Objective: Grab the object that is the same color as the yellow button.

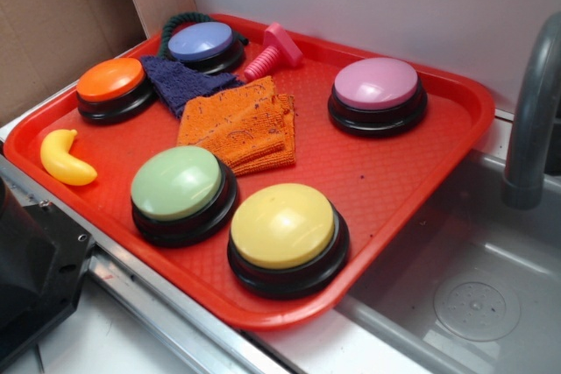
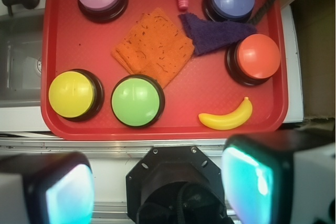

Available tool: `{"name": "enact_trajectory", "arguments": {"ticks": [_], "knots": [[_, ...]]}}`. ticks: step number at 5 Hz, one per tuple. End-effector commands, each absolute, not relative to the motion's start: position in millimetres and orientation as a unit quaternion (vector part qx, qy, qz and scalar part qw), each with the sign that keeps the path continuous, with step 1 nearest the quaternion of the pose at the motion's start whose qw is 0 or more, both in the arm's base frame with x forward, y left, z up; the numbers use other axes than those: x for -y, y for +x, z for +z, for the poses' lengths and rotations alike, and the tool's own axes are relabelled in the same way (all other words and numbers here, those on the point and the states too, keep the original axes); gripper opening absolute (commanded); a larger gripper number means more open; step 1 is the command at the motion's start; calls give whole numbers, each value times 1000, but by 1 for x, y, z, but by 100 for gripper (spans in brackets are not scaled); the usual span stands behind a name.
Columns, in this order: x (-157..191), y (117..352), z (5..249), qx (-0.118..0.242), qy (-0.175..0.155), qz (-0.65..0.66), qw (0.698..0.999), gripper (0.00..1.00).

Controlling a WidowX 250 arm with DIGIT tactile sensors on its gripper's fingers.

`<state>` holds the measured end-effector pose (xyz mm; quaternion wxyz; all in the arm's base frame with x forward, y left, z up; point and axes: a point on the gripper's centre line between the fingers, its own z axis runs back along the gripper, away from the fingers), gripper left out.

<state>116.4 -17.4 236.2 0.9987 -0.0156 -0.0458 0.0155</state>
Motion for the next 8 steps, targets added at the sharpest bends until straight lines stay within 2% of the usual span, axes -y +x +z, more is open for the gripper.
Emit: {"name": "enact_trajectory", "arguments": {"ticks": [1, 3, 4, 5, 6, 8], "knots": [[17, 116, 236, 46, -16, 16, 999, 100], [-16, 122, 208, 42, -29, 104, 993, 100], [-41, 123, 184, 29, -30, 164, 986, 100], [-63, 120, 150, 18, -24, 240, 970, 100], [-76, 118, 122, 37, -47, 282, 958, 100], [-87, 121, 79, 53, -27, 312, 948, 100]]}}
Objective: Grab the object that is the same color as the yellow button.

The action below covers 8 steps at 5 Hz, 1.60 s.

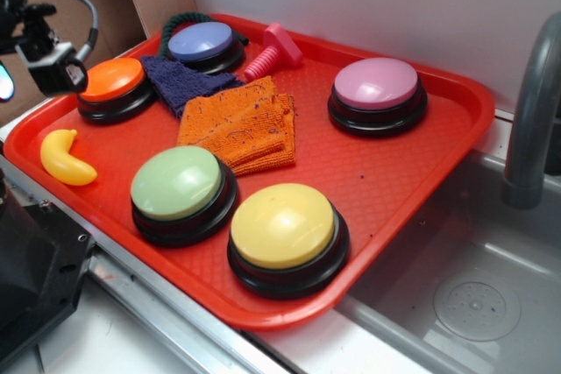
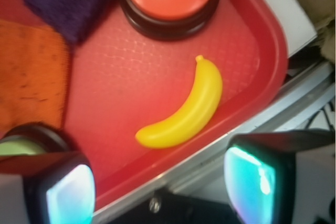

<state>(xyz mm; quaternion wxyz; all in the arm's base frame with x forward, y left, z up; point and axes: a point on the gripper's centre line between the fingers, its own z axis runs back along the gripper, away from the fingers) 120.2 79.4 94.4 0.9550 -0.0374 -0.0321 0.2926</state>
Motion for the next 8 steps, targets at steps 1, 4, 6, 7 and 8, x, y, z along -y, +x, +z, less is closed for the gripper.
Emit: {"name": "enact_trajectory", "arguments": {"ticks": [1, 4, 6, 7, 8], "knots": [[-99, 121, 61, 45, -28, 319, 946, 100], [-116, 120, 22, 29, -2, 313, 949, 100], [-107, 127, 19, 29, 8, 263, 964, 0], [-104, 127, 19, 31, 5, 266, 964, 0], [-103, 128, 19, 34, 5, 271, 962, 0]]}}
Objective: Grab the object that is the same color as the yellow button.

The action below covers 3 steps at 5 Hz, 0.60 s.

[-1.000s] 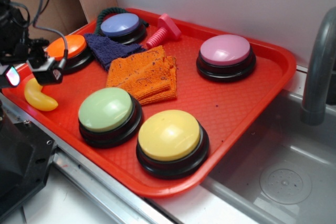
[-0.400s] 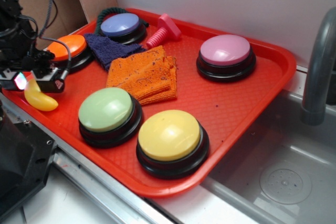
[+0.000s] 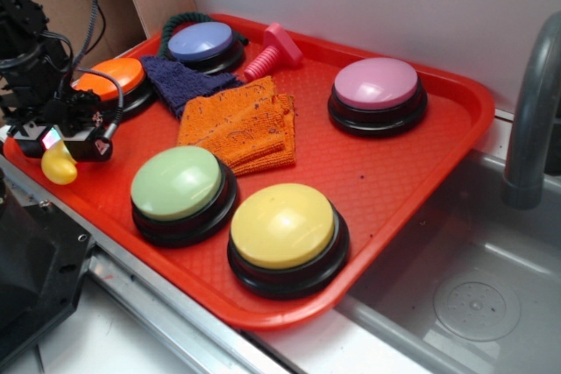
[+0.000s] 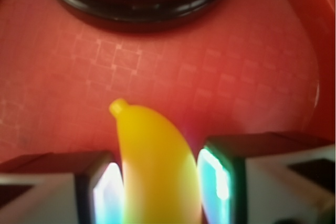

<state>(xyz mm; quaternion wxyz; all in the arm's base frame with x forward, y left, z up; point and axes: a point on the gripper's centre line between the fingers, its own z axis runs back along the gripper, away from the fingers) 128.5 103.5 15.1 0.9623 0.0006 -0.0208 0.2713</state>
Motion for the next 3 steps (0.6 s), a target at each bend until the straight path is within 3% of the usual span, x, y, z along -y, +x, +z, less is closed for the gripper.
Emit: {"name": "enact_trajectory", "arguments": {"ticks": [1, 2, 3], "knots": [[-103, 132, 36, 48, 8, 278, 959, 0], [-101, 142, 69, 68, 31, 277, 958, 0], [-94, 157, 108, 89, 24, 255, 963, 0]]}}
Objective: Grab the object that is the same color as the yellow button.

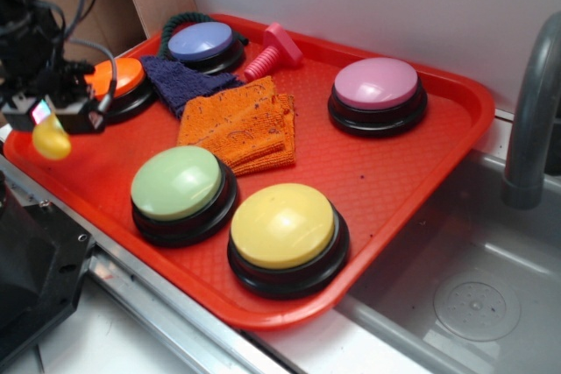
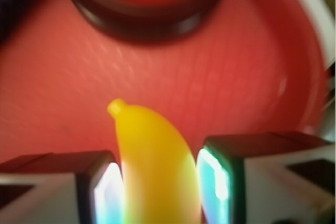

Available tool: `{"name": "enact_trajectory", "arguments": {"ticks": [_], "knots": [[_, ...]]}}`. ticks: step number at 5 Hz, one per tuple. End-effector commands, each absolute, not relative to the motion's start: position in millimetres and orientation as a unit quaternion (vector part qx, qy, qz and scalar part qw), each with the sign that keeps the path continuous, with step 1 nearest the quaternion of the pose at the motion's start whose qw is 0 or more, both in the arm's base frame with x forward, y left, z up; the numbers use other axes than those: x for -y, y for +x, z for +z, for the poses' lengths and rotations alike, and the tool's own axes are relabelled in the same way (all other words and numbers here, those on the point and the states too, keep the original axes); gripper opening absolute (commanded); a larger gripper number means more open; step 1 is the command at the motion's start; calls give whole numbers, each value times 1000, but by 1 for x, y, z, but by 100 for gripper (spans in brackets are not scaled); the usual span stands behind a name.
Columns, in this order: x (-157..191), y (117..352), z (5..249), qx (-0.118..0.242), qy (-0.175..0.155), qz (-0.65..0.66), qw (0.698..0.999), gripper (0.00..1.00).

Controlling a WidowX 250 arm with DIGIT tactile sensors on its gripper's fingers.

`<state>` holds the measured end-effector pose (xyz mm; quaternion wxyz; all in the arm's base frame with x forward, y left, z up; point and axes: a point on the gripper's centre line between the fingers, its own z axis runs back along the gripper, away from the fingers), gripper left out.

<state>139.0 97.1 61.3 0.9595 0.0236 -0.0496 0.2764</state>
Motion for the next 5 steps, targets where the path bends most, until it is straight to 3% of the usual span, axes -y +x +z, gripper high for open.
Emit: {"name": "enact_trajectory", "arguments": {"ticks": [1, 2, 3, 4, 5], "knots": [[-77, 178, 143, 88, 23, 224, 970, 0], [-51, 202, 174, 123, 5, 202, 972, 0], [-33, 224, 183, 115, 9, 178, 977, 0], [-18, 232, 189, 119, -6, 160, 980, 0], [-15, 235, 180, 109, 9, 168, 980, 0]]}}
